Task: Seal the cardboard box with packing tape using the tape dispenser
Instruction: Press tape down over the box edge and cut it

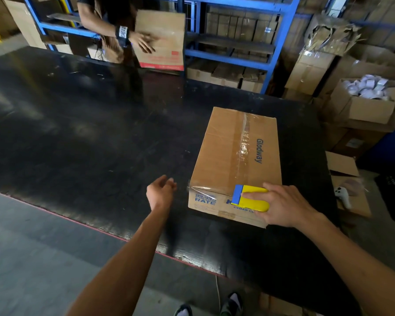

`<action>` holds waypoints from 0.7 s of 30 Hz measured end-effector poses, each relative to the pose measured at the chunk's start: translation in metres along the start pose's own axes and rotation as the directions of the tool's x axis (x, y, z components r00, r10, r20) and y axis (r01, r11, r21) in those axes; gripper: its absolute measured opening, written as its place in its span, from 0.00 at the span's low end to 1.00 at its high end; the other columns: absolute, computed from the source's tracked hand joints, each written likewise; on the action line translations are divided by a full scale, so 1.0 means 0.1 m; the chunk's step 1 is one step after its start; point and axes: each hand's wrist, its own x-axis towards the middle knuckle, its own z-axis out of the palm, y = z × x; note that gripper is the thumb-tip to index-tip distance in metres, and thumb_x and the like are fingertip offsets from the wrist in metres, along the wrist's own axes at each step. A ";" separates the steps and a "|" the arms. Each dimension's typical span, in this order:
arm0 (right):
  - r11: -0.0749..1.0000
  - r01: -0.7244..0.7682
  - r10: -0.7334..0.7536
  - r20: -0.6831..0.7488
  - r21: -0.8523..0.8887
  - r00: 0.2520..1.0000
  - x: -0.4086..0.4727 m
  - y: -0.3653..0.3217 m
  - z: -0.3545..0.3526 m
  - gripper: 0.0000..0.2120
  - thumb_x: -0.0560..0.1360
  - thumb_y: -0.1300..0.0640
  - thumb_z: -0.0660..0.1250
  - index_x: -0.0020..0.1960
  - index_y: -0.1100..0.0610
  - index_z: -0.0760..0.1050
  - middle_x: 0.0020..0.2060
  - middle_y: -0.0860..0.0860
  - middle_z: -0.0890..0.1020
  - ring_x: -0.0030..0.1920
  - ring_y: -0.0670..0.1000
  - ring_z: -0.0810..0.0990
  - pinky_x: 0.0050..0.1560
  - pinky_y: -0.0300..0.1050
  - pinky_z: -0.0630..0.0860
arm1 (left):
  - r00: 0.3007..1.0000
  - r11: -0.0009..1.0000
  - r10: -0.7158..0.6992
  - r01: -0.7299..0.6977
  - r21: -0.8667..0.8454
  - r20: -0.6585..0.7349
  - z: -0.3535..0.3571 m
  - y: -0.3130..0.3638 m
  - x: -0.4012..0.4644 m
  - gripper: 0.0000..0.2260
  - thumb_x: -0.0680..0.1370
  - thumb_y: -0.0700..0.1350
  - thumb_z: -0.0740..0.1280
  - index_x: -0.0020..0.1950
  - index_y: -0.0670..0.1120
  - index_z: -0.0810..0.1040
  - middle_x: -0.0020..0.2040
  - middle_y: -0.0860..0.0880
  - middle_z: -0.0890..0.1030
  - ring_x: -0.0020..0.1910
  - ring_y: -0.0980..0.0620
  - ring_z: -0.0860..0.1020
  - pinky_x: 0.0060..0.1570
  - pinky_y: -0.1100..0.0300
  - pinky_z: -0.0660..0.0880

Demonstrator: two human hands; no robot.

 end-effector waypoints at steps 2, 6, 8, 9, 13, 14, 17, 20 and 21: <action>1.000 -0.005 0.005 -0.002 0.013 1.000 0.00 -0.01 0.00 0.27 0.75 0.35 0.61 0.73 0.29 0.60 0.55 0.47 0.73 0.56 0.51 0.76 0.47 0.46 0.77 | 0.872 0.821 0.486 -0.480 0.310 0.063 0.03 0.10 -0.05 0.16 0.78 0.39 0.69 0.66 0.39 0.79 0.60 0.42 0.83 0.53 0.49 0.83 0.54 0.55 0.78; 1.000 -0.014 0.015 -0.007 0.010 1.000 -0.01 -0.04 -0.02 0.27 0.74 0.35 0.63 0.72 0.28 0.62 0.54 0.47 0.74 0.54 0.52 0.79 0.46 0.47 0.76 | -0.006 -0.119 0.757 -0.985 0.128 0.653 0.40 0.20 -0.02 0.19 0.82 0.42 0.62 0.73 0.40 0.71 0.73 0.41 0.73 0.73 0.44 0.69 0.75 0.47 0.62; 1.000 -0.023 0.023 -0.001 0.016 1.000 -0.01 -0.04 -0.05 0.27 0.74 0.35 0.63 0.71 0.27 0.61 0.55 0.47 0.74 0.55 0.52 0.79 0.46 0.47 0.75 | -0.181 -0.382 0.499 -0.924 0.028 0.848 0.54 0.15 0.10 0.23 0.85 0.49 0.54 0.79 0.42 0.61 0.79 0.44 0.62 0.79 0.45 0.59 0.79 0.47 0.52; 1.000 -0.023 0.023 0.002 0.015 1.000 -0.01 -0.04 -0.07 0.27 0.74 0.35 0.63 0.72 0.27 0.61 0.55 0.47 0.74 0.56 0.53 0.79 0.47 0.47 0.74 | -0.189 -0.446 0.390 -0.895 0.005 0.901 0.58 0.08 0.18 0.25 0.86 0.52 0.51 0.80 0.43 0.58 0.81 0.45 0.59 0.80 0.46 0.55 0.79 0.48 0.49; 0.999 -0.012 0.012 -0.008 -0.035 1.000 -0.05 -0.08 -0.06 0.27 0.75 0.36 0.63 0.73 0.29 0.61 0.58 0.49 0.74 0.57 0.54 0.78 0.50 0.48 0.75 | -0.147 -0.453 0.301 -0.892 0.005 0.942 0.60 -0.11 0.37 0.27 0.85 0.56 0.50 0.81 0.43 0.56 0.81 0.45 0.58 0.80 0.48 0.57 0.78 0.51 0.53; 0.999 -0.011 0.010 -0.017 -0.039 1.000 -0.05 -0.08 -0.06 0.27 0.75 0.36 0.63 0.73 0.30 0.61 0.58 0.49 0.74 0.56 0.54 0.79 0.50 0.48 0.75 | -0.157 -0.443 0.314 -0.897 -0.002 0.936 0.62 -0.13 0.39 0.28 0.85 0.56 0.51 0.80 0.42 0.57 0.80 0.45 0.59 0.79 0.48 0.58 0.77 0.51 0.55; 0.999 0.004 -0.004 -0.016 -0.041 1.000 -0.05 -0.09 -0.07 0.28 0.75 0.36 0.64 0.73 0.31 0.63 0.57 0.50 0.75 0.55 0.55 0.79 0.48 0.48 0.76 | -0.167 -0.398 0.312 -0.917 -0.031 0.935 0.62 -0.11 0.38 0.28 0.85 0.57 0.51 0.80 0.41 0.58 0.80 0.43 0.61 0.79 0.46 0.60 0.77 0.50 0.58; 0.997 0.020 -0.021 -0.011 -0.076 1.000 -0.05 -0.08 -0.06 0.28 0.74 0.36 0.63 0.73 0.31 0.63 0.55 0.51 0.76 0.52 0.56 0.80 0.45 0.49 0.76 | -0.142 -0.373 0.304 -0.928 -0.019 0.942 0.59 -0.07 0.38 0.29 0.84 0.57 0.51 0.79 0.39 0.60 0.79 0.42 0.62 0.78 0.45 0.61 0.77 0.50 0.60; 0.997 0.027 -0.028 -0.011 -0.077 1.000 -0.05 -0.07 -0.06 0.28 0.74 0.36 0.64 0.73 0.32 0.64 0.53 0.51 0.76 0.51 0.56 0.80 0.44 0.49 0.76 | -0.141 -0.369 0.301 -0.929 -0.021 0.943 0.58 -0.08 0.38 0.29 0.84 0.57 0.52 0.79 0.39 0.61 0.79 0.41 0.63 0.78 0.45 0.62 0.76 0.50 0.61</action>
